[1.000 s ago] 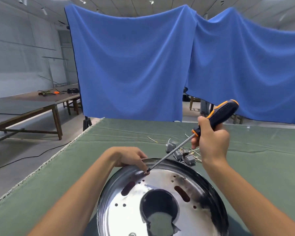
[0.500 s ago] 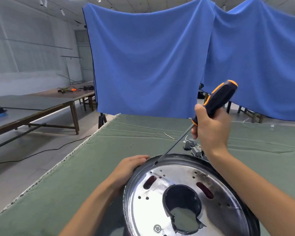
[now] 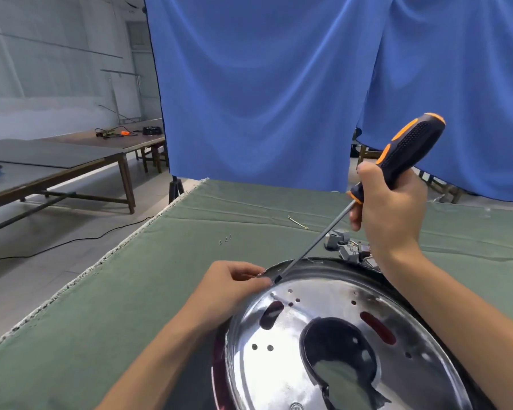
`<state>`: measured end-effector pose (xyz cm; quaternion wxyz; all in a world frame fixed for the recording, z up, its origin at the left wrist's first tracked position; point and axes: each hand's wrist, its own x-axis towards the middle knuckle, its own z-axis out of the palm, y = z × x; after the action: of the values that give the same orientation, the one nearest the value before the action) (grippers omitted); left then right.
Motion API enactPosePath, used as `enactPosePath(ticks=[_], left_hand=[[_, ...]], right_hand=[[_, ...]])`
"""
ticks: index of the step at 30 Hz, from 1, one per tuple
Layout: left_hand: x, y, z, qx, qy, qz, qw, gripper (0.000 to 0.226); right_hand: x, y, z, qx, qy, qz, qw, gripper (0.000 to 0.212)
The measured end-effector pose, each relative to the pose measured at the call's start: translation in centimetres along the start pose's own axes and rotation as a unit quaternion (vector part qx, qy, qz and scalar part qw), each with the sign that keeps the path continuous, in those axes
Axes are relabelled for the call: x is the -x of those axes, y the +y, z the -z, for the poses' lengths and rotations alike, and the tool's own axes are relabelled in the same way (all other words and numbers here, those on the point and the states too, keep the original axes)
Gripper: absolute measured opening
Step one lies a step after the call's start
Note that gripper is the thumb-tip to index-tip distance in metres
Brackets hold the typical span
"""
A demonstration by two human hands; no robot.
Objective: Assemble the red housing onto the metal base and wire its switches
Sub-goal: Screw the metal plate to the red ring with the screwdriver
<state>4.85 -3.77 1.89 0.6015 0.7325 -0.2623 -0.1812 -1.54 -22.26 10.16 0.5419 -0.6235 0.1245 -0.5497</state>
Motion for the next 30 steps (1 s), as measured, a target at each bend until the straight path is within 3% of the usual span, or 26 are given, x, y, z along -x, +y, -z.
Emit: enactPosePath(ticks=[4,11,15,19,30], left_hand=[[0.2,0.2,0.2,-0.027,0.015,0.008,1.000,0.025],[-0.3,-0.1,1.5,-0.014,0.029,0.036,0.999,0.008],[-0.1,0.0,1.2,-0.015,0.023,0.030,0.999,0.027],[-0.3,0.2,1.2,-0.016,0.002,0.021,1.000,0.020],[-0.2,0.6,1.6,-0.052,-0.032,0.025,0.998,0.044]], right_hand=[[0.2,0.0,0.0,-0.005,-0.002,0.008,1.000,0.019],[0.8,0.0,-0.3,-0.006,0.000,0.039,0.999,0.028],[0.8,0.0,-0.1,-0.007,0.005,0.042,0.999,0.020],[0.7,0.1,0.1,-0.001,0.005,0.042,0.999,0.018],[0.9,0.3,-0.1,-0.015,0.008,0.039,0.999,0.022]])
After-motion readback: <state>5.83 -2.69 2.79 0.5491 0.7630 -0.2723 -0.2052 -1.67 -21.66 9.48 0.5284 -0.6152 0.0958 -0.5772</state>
